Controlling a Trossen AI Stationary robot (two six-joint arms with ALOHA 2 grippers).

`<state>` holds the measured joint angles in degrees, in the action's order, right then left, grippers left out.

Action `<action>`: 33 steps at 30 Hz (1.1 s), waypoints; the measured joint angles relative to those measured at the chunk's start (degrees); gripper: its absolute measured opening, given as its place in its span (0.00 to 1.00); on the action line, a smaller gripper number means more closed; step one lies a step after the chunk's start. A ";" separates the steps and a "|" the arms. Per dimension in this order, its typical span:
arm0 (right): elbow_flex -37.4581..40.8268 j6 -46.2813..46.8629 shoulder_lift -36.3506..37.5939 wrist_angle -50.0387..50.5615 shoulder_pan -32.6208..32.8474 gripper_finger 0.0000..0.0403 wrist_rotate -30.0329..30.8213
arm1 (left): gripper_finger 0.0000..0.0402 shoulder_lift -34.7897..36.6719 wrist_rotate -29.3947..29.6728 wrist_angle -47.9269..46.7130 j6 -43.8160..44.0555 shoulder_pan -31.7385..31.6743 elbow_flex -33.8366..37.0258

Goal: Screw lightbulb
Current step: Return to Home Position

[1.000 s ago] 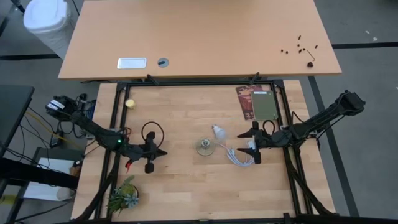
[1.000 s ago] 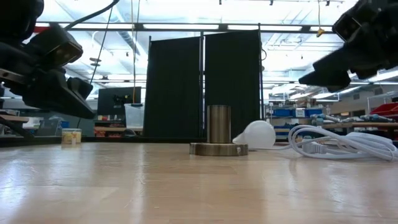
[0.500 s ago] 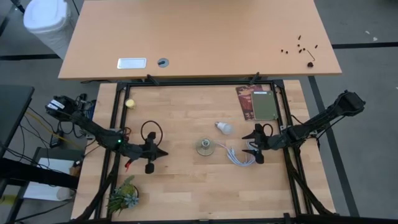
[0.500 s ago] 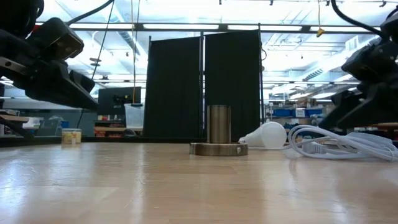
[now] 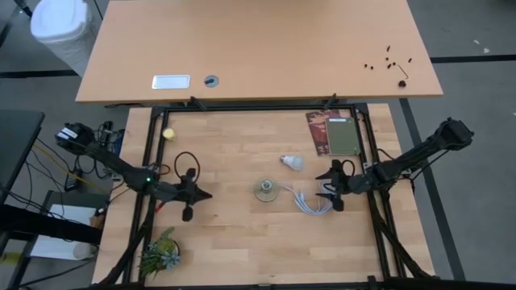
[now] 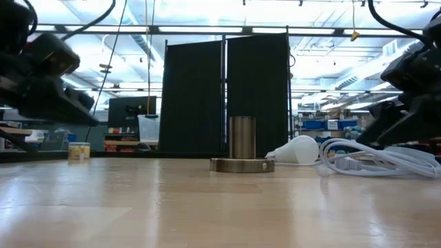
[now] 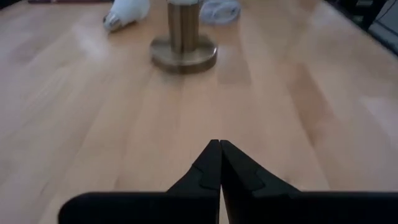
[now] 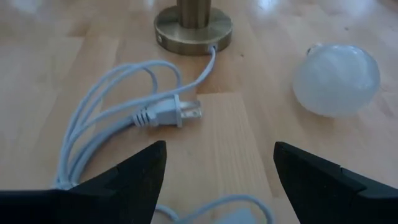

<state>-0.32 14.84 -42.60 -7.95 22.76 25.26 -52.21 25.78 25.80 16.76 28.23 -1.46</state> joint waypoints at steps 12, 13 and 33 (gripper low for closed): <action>0.00 -0.01 13.04 3.90 0.00 0.76 0.04 | 0.02 15.39 0.13 -13.91 0.04 -0.09 1.00; 0.00 -0.01 14.30 3.94 0.00 0.76 0.03 | 0.02 17.71 0.14 -14.47 0.04 -0.09 1.01; 0.00 -0.01 34.02 3.76 0.00 0.76 0.07 | 0.02 36.66 0.07 -22.27 -0.01 -0.17 1.01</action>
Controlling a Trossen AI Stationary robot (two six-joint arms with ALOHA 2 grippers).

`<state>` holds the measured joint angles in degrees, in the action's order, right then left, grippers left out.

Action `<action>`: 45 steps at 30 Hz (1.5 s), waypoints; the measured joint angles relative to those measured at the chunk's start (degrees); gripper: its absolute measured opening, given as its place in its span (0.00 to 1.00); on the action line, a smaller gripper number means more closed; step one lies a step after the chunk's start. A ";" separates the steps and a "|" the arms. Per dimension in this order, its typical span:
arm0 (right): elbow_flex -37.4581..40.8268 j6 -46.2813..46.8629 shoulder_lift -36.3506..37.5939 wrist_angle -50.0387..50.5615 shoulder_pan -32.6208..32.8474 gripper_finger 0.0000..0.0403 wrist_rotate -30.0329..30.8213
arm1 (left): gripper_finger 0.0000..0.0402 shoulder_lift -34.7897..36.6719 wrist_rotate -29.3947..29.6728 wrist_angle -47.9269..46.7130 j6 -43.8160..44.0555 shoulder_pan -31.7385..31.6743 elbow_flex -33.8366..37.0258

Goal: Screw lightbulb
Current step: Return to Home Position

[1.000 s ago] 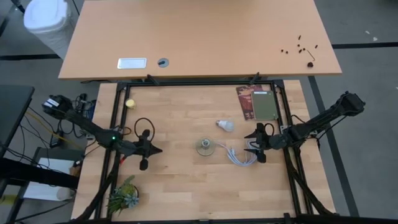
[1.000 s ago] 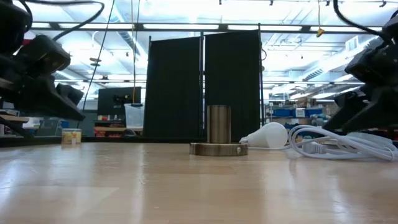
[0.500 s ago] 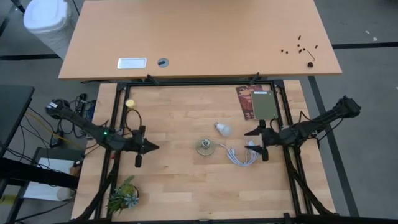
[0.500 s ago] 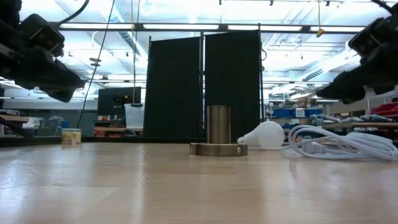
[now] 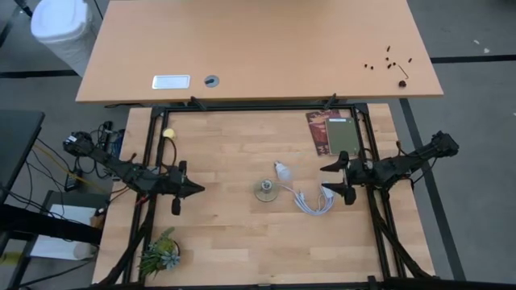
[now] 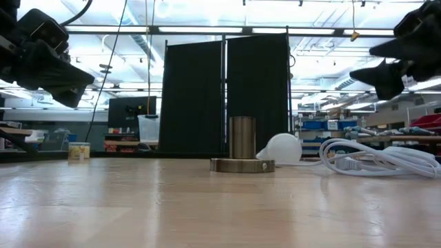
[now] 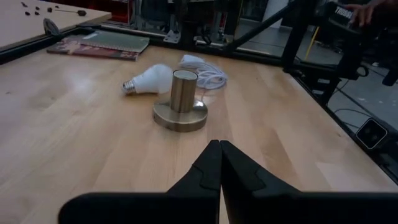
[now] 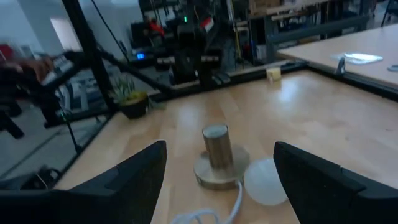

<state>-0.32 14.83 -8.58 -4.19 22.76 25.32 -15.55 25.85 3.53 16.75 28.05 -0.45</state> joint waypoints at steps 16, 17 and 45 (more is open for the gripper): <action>-0.02 0.00 8.42 -0.11 -0.11 0.76 0.26 | 0.02 0.24 0.00 -0.17 0.00 -2.84 0.02; -0.02 0.00 8.42 -0.09 -0.13 0.76 0.25 | 0.02 0.24 -0.02 -0.17 0.02 -2.97 0.02; -0.02 0.00 8.37 -1.13 0.12 0.76 0.20 | 0.02 -0.14 -0.01 -0.23 0.02 -9.66 0.03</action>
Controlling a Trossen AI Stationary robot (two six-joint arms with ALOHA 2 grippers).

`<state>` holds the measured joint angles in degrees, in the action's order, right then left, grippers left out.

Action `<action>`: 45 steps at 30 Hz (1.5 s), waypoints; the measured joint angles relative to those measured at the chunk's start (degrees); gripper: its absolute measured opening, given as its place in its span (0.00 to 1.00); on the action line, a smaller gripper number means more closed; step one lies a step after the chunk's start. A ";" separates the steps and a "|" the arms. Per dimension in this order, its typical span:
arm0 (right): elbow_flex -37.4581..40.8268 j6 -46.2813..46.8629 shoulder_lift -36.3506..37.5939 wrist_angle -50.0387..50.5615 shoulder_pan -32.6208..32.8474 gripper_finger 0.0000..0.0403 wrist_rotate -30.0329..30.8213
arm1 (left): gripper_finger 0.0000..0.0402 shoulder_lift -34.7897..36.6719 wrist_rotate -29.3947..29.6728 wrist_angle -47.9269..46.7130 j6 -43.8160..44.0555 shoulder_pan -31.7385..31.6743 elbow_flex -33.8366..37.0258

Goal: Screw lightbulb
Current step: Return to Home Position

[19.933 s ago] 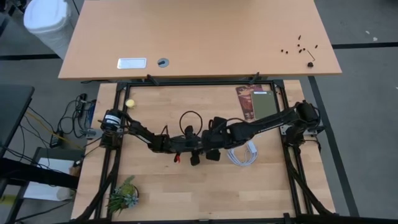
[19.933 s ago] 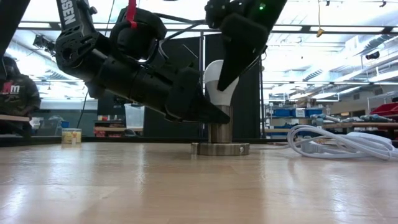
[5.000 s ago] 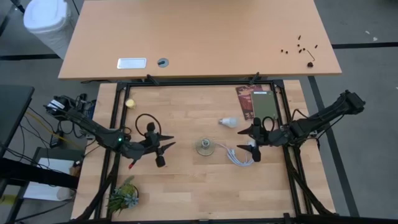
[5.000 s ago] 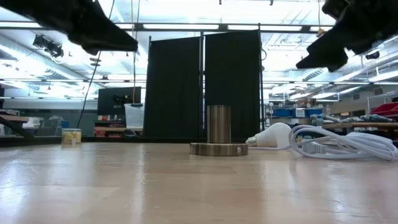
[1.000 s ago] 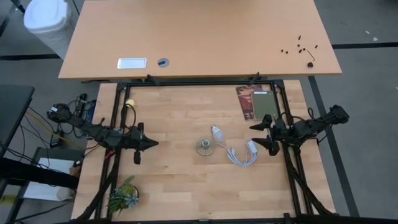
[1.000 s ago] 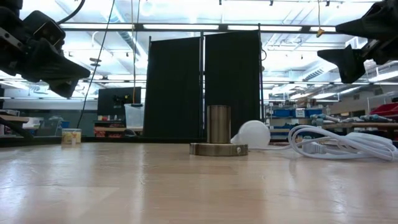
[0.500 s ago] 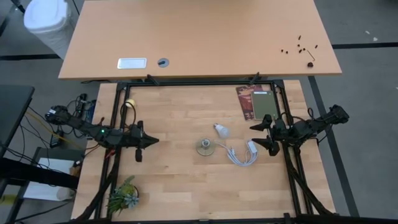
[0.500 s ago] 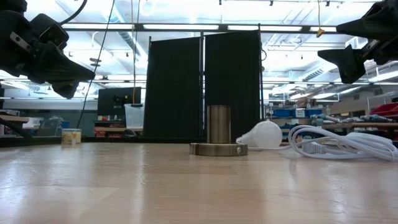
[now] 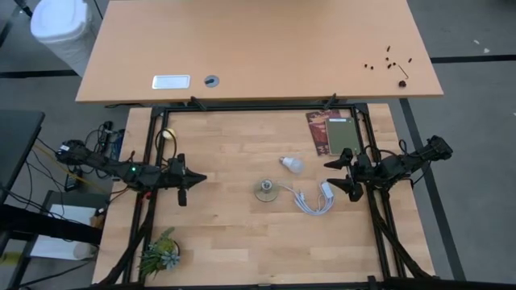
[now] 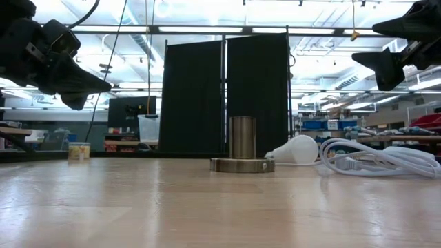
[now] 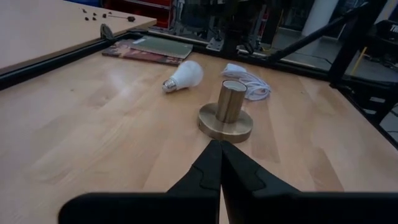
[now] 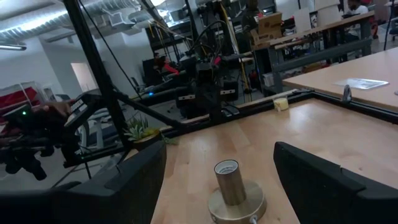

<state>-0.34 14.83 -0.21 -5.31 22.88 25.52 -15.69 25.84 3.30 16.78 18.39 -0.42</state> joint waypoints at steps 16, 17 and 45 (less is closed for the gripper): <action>0.00 0.00 0.00 -0.16 0.02 0.76 0.04 | 0.02 -0.01 0.21 6.95 0.00 0.02 0.03; 0.00 0.02 0.00 -0.15 0.02 0.76 0.04 | 0.02 -0.01 0.22 7.19 0.00 0.02 0.02; 0.00 0.00 0.00 -0.16 0.02 0.76 0.11 | 0.02 -0.01 0.20 7.55 0.00 0.02 0.03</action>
